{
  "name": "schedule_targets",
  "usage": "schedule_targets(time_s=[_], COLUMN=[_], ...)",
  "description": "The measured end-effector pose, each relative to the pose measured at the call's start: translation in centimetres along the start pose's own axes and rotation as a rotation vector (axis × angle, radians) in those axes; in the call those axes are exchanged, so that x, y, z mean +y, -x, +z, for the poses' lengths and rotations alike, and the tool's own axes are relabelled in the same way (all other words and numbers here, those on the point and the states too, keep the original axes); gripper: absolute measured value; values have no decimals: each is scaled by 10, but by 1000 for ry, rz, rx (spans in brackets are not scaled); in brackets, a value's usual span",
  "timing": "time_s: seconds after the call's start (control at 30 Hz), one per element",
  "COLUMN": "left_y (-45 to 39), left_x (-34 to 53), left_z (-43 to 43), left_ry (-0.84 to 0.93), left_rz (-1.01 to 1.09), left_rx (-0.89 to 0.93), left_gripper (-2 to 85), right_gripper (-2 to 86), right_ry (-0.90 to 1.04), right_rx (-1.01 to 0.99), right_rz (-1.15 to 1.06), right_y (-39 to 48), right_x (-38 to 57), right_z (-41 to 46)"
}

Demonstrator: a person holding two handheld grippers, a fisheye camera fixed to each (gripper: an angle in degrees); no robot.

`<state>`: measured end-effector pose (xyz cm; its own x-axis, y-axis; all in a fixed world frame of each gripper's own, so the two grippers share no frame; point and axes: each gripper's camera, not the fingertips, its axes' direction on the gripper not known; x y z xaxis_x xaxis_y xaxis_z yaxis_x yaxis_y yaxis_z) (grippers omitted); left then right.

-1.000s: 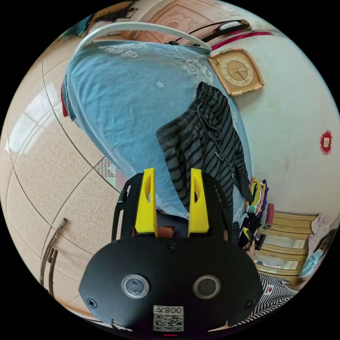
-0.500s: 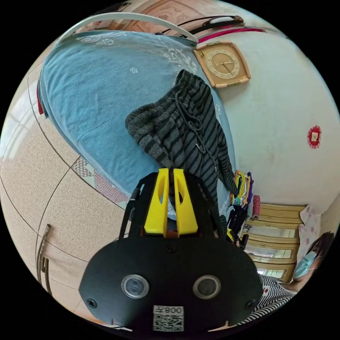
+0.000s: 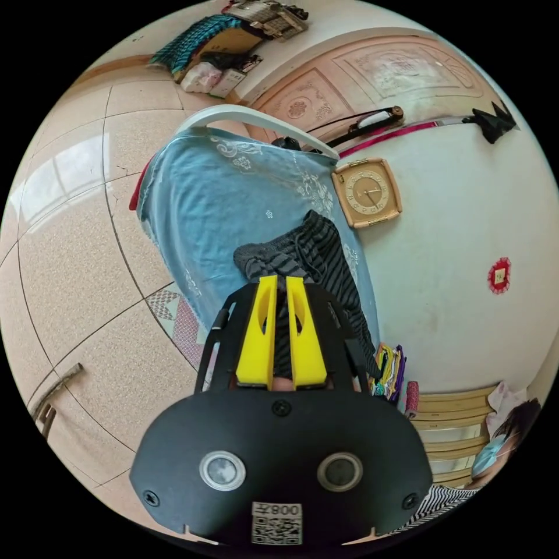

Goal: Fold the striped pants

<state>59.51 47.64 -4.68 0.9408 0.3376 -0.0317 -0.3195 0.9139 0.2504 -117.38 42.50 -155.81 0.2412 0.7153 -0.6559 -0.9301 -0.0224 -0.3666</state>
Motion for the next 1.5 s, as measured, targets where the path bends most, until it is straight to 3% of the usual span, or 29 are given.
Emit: schedule_targets(time_s=[0.13,0.3,0.5,0.7,0.83,0.9,1.1,1.2,1.37,1.5], left_y=[-23,-112,-189,-208,-219,-230,-279,-308,-341,-329], left_x=[28,116,211,275,277,260,213,216,263,327], left_z=[40,156,272,344,348,337,278,257,276,351], left_ry=[133,585,909,1134,1109,1029,716,641,676,825], left_rz=[144,552,912,1015,1027,972,955,1017,1154,1173], left_rx=[22,109,134,52,94,199,432,541,548,372], left_gripper=[59,84,96,51,33,28,23,22,22,22], right_gripper=[80,86,87,52,28,25,20,18,16,12], right_ry=[4,43,111,167,193,140,-146,-262,-357,-284], right_rx=[75,175,343,372,277,214,-12,-57,18,107], right_rz=[-12,-52,-110,-106,-168,-214,-478,-632,-671,-496], right_y=[5,17,34,35,51,69,170,218,216,140], right_x=[-9,-43,-80,-91,-92,-94,-103,-91,-47,-27], right_z=[4,21,49,77,70,50,-71,-138,-195,-176])
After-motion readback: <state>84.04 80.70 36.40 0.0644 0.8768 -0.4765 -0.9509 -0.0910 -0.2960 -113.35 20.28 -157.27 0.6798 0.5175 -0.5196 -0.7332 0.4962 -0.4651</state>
